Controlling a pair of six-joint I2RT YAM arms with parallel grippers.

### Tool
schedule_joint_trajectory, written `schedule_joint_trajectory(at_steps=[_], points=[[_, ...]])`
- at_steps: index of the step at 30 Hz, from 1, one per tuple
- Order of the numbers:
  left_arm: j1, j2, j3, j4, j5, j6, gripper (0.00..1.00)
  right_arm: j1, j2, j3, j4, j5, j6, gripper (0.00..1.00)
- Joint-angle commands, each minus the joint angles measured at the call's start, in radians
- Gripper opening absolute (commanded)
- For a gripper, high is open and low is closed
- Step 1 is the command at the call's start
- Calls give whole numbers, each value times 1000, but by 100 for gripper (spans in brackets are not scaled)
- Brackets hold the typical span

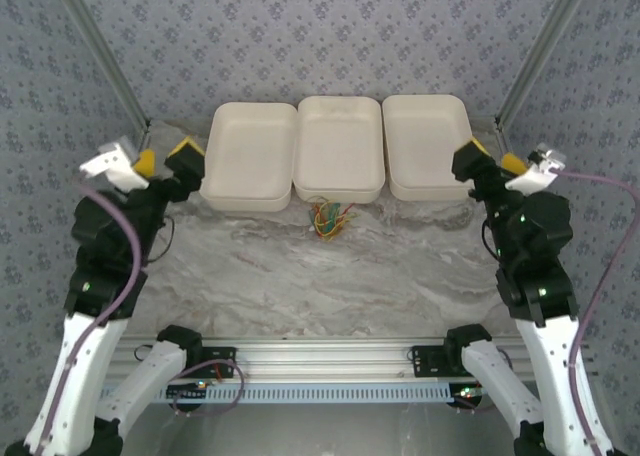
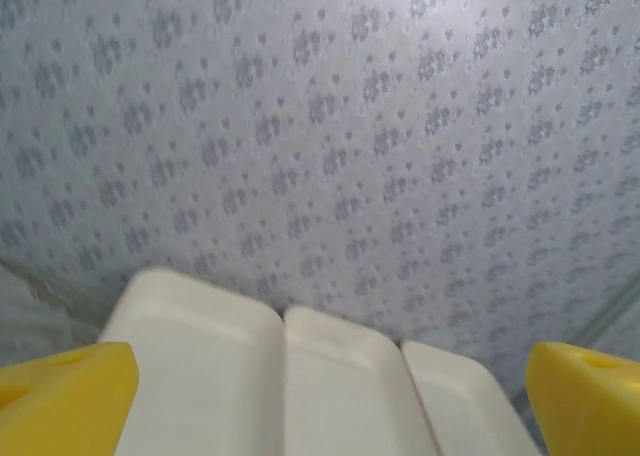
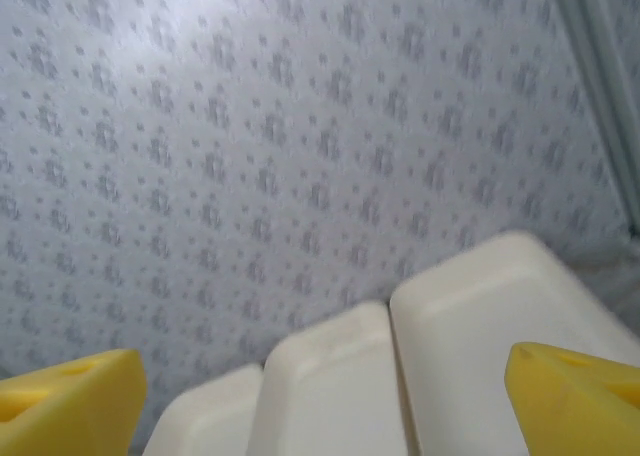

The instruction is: Untangle the cables

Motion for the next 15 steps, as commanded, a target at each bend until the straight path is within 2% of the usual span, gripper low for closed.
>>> schedule_joint_trajectory(at_steps=[1,2,3,5,7,9,10,12,14,15], points=[[-3,-100,-139,-309,220,-273,99,56,26,-142,-268,-241,169,94],[-6,-133,-190,-320,258,-321,99,107,31,-169,-283,-239,189,96],[-12,-166,-251,-342,291,-379,99,182,44,-198,-290,-186,219,94],[-40,-231,-381,-349,357,-467,92,373,84,-242,-331,-46,256,87],[-96,-318,-513,-369,390,-560,88,556,152,-267,-306,111,281,87],[-161,-418,-609,-362,384,-633,80,661,252,-256,-253,176,278,87],[-197,-468,-642,-334,361,-652,76,692,320,-237,-232,184,271,87],[-253,-521,-671,-381,299,-660,70,704,466,-179,-209,158,262,82],[-285,-509,-681,-414,260,-648,66,688,620,-111,-182,98,242,72],[-298,-474,-687,-410,250,-641,63,671,698,-76,-164,56,231,63]])
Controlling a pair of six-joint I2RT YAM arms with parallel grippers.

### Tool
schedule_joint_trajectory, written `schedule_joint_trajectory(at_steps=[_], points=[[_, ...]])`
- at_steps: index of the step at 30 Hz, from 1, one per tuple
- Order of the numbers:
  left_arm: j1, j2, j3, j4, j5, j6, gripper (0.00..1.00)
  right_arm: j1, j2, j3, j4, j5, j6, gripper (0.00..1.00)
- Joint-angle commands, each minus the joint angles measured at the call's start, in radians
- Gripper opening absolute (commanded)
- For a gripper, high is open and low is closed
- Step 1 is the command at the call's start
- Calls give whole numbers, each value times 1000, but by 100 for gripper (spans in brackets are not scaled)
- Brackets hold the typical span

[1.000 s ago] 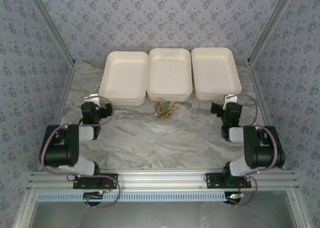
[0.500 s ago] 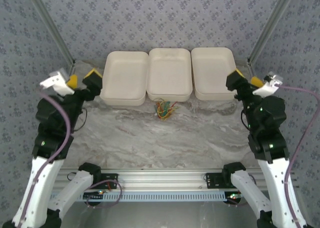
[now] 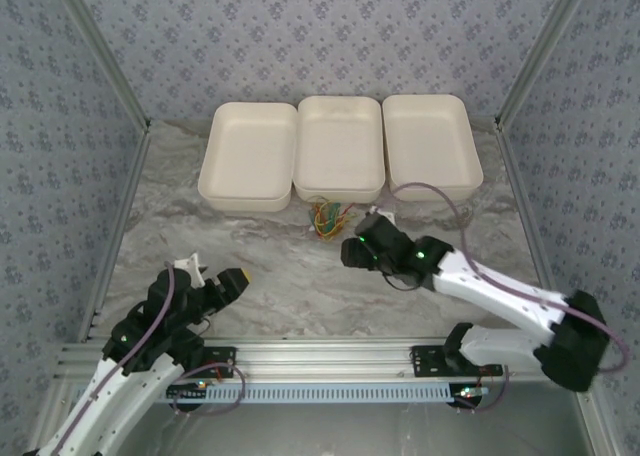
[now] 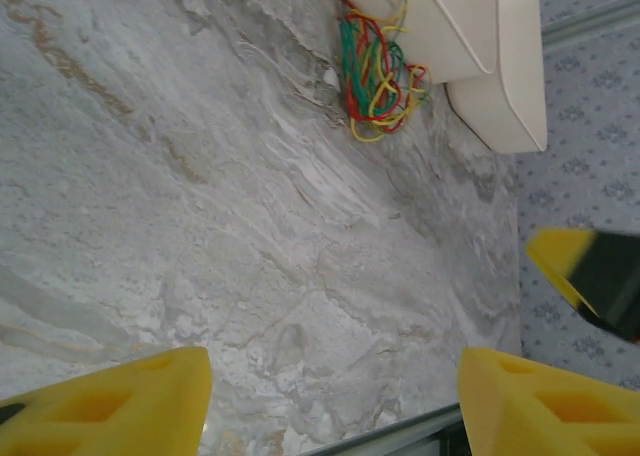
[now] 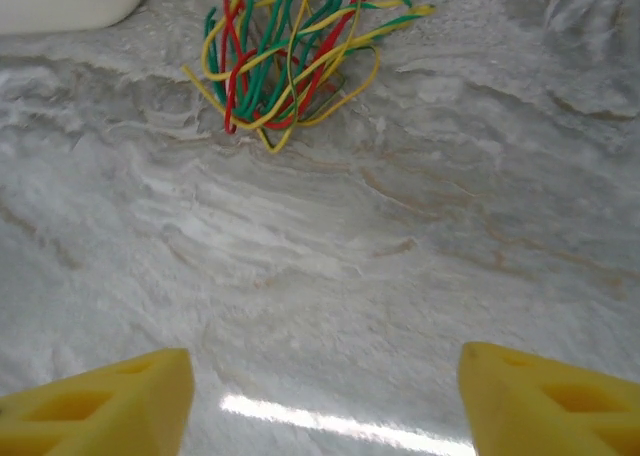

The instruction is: Untangle the cables

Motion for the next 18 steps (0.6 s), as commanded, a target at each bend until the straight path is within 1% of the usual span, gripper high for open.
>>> schedule_joint_trajectory(at_steps=[1,2,3,5,7,9,10,13,15,18], points=[[-43,82,2,-3,-47,-108,61,-39,187,111,81,-51,-5,56],[-64,134,6,16,-67,-96,60,-53,234,128,102,-71,-7,53],[-102,210,27,24,-115,-78,60,-73,278,147,128,-84,-3,52],[-204,350,77,27,-254,-38,60,-102,337,156,191,-104,4,54],[-322,500,142,88,-416,-3,60,-145,386,162,238,-149,25,56],[-397,628,195,135,-514,26,62,-170,423,166,269,-174,37,57],[-409,690,217,161,-533,39,63,-178,440,166,290,-190,36,57],[-410,793,229,319,-518,81,65,-198,488,187,320,-216,25,57],[-409,820,231,393,-520,95,67,-209,514,196,326,-218,29,55],[-408,830,232,466,-516,117,68,-232,538,193,350,-233,47,49]])
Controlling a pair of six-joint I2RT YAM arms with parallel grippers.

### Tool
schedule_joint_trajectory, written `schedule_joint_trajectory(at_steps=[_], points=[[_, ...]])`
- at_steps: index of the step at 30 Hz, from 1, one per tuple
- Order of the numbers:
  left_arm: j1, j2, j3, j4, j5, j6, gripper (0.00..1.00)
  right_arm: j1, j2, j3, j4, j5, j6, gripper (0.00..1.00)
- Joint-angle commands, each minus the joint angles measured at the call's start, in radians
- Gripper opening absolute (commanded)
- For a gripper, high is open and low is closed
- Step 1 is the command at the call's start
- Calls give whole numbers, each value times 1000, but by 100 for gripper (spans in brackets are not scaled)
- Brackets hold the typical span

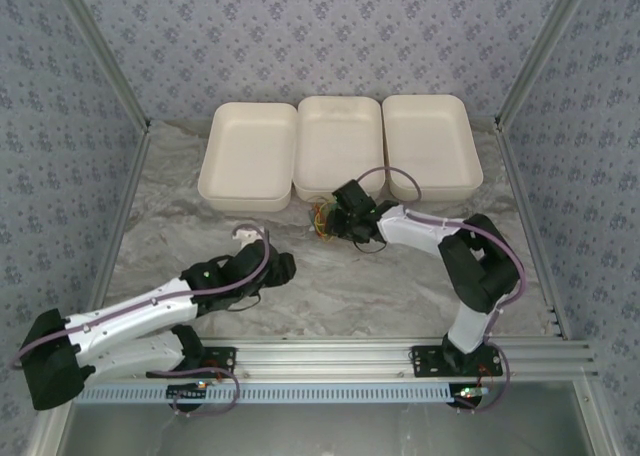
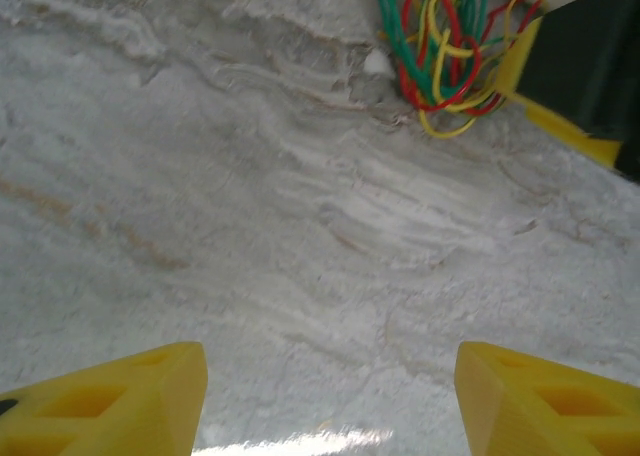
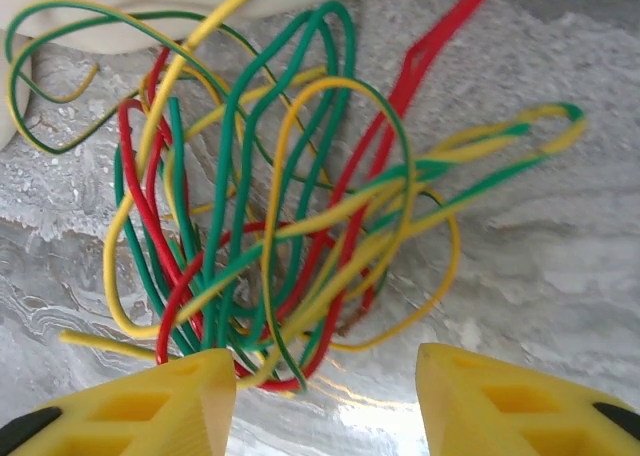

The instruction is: Untangle the cables

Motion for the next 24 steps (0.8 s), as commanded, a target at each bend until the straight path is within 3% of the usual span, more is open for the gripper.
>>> schedule_joint_trajectory(at_steps=[1,6,9,11,13,16,19,22,24], points=[[-3,0,25,152,-36,50,69,-24,31,27,42,-35,25,47],[69,16,6,241,93,36,74,-30,47,51,43,-35,-7,35],[151,46,-44,358,251,-11,78,-35,55,60,31,-40,-18,35],[190,81,-58,409,323,-45,78,-38,64,65,27,-54,-21,41],[195,108,-49,419,336,-50,78,-39,83,80,19,-65,-26,45],[196,131,-38,424,338,-61,77,-39,120,108,-9,-71,-31,43],[196,132,-32,400,319,-66,77,-41,134,110,-19,-66,-34,33],[196,128,-22,360,298,-60,77,-26,114,100,-36,-48,-68,0],[196,121,-18,336,287,-59,76,6,57,67,-50,1,-107,0]])
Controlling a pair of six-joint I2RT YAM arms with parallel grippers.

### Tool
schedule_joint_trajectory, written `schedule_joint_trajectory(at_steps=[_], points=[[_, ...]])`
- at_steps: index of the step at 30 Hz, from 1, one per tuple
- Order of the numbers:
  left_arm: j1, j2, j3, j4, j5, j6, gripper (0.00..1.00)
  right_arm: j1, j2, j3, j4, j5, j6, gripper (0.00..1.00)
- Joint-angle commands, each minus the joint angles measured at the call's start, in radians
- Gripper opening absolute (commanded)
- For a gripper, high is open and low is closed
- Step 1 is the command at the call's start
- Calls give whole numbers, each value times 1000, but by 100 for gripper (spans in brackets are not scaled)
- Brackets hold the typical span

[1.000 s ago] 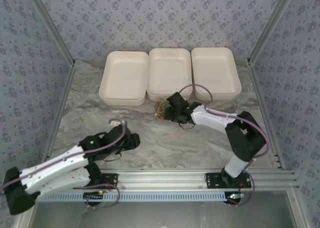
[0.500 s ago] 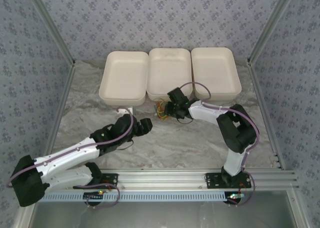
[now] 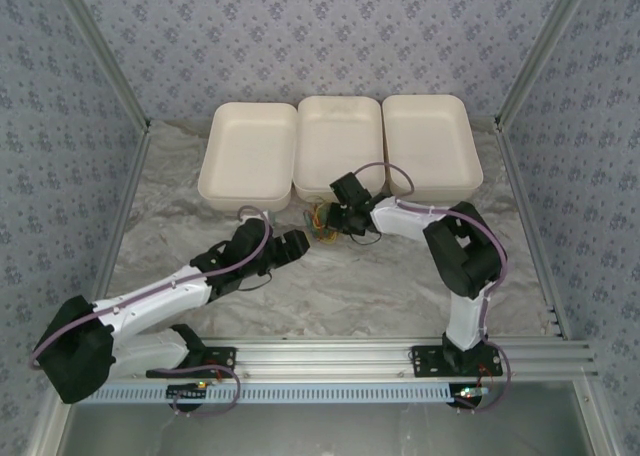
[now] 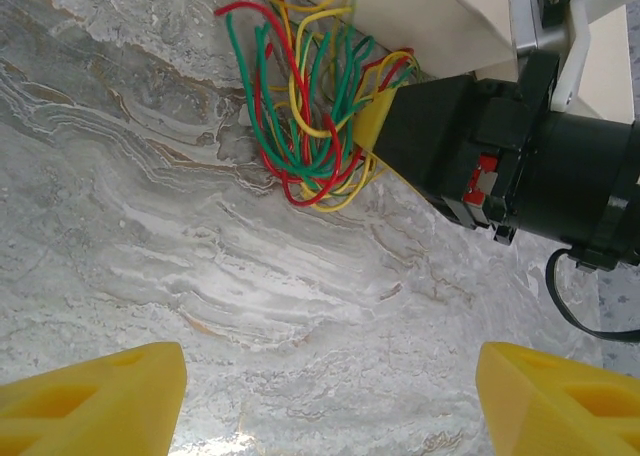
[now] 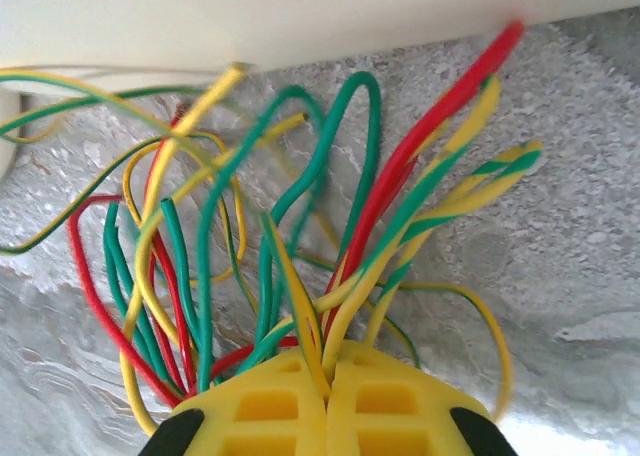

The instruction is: Untangle the cables

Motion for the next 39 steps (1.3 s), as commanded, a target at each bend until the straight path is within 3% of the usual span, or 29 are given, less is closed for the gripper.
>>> schedule_joint_trajectory(at_steps=[1,4,8,16,22,25,30,31,34,37,39], points=[[2,-18,26,-36,-13,-8,76,53,-93,-53,-56,81,-80,0],[2,-4,35,-53,-15,-6,79,91,-201,-167,-46,115,-110,0],[-14,113,75,-35,9,-32,84,102,-293,-324,41,21,-131,0],[-102,454,248,-73,-29,-165,87,120,-345,-393,63,20,-148,0],[-112,569,246,11,-83,-313,87,149,-358,-415,81,49,-90,0],[-113,615,266,-29,-116,-390,78,157,-371,-442,109,49,-64,0],[-113,674,213,101,-143,-488,35,166,-410,-506,154,59,8,0],[-114,689,213,128,-136,-498,33,167,-423,-522,173,54,21,0],[-113,733,232,187,-99,-490,36,167,-453,-546,201,39,47,0],[-123,749,238,207,-87,-496,52,158,-463,-539,181,24,58,0],[-129,750,230,229,-85,-504,53,148,-463,-535,181,3,73,0]])
